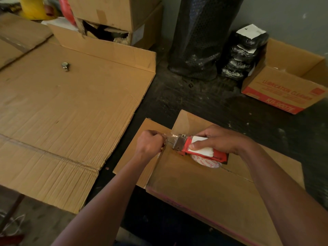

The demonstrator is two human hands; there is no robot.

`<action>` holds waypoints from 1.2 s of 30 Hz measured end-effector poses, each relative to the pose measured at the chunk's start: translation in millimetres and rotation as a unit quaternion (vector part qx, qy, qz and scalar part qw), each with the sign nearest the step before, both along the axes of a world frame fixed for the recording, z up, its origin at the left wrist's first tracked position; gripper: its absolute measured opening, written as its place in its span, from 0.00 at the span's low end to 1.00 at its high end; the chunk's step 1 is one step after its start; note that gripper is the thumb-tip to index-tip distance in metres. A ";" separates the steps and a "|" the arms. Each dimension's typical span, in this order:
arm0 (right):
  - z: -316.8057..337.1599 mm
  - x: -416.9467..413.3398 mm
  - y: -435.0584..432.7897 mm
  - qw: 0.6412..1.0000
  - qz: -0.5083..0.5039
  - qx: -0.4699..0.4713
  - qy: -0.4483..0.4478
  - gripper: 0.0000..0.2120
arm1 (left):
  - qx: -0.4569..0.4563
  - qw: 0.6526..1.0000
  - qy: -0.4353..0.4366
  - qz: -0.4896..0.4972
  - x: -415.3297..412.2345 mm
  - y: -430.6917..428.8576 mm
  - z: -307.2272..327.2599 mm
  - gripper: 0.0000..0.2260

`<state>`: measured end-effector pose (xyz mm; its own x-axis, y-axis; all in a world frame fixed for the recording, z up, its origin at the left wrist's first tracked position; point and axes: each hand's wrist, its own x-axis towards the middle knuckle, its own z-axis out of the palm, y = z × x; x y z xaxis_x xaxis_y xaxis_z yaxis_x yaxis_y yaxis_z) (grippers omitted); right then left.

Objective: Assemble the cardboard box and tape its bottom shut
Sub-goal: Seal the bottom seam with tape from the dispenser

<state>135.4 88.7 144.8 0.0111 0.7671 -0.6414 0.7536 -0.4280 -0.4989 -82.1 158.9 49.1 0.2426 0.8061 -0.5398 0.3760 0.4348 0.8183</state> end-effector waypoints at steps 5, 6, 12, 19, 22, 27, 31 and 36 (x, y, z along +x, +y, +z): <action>0.0 0.4 -0.9 1.000 0.000 0.004 0.002 0.20 | 0.000 1.000 -0.011 0.003 0.3 -3.4 1.9 0.09; -0.2 0.7 -0.6 1.000 -0.002 0.004 0.004 0.20 | 0.009 1.000 -0.010 0.008 0.6 -4.4 3.1 0.10; -2.1 2.4 1.0 1.000 0.005 0.006 0.007 0.19 | 0.023 0.999 -0.008 0.024 0.2 -6.5 6.0 0.11; -4.7 4.8 2.7 1.000 0.008 0.003 0.005 0.18 | 0.003 1.000 0.005 -0.002 -0.9 -1.6 1.7 0.08; -4.5 4.5 3.3 1.000 0.011 0.000 0.003 0.18 | -0.015 1.000 0.001 -0.009 -2.7 2.4 1.6 0.08; -4.2 3.7 3.5 1.000 0.010 -0.005 -0.006 0.20 | -0.045 0.999 0.006 -0.004 -0.7 6.0 1.9 0.06; -5.8 3.8 4.8 1.000 0.015 -0.001 -0.010 0.20 | -0.053 0.998 0.020 0.013 1.9 3.2 4.9 0.06; -7.3 3.2 6.1 1.000 0.012 0.004 -0.006 0.17 | -0.048 0.997 0.023 0.055 2.8 -1.2 4.3 0.08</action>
<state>138.6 94.7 137.5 0.0000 0.7726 -0.6349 0.7702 -0.4049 -0.4928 -79.3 157.7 53.4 0.1292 0.7702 -0.6246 0.3586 0.5510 0.7536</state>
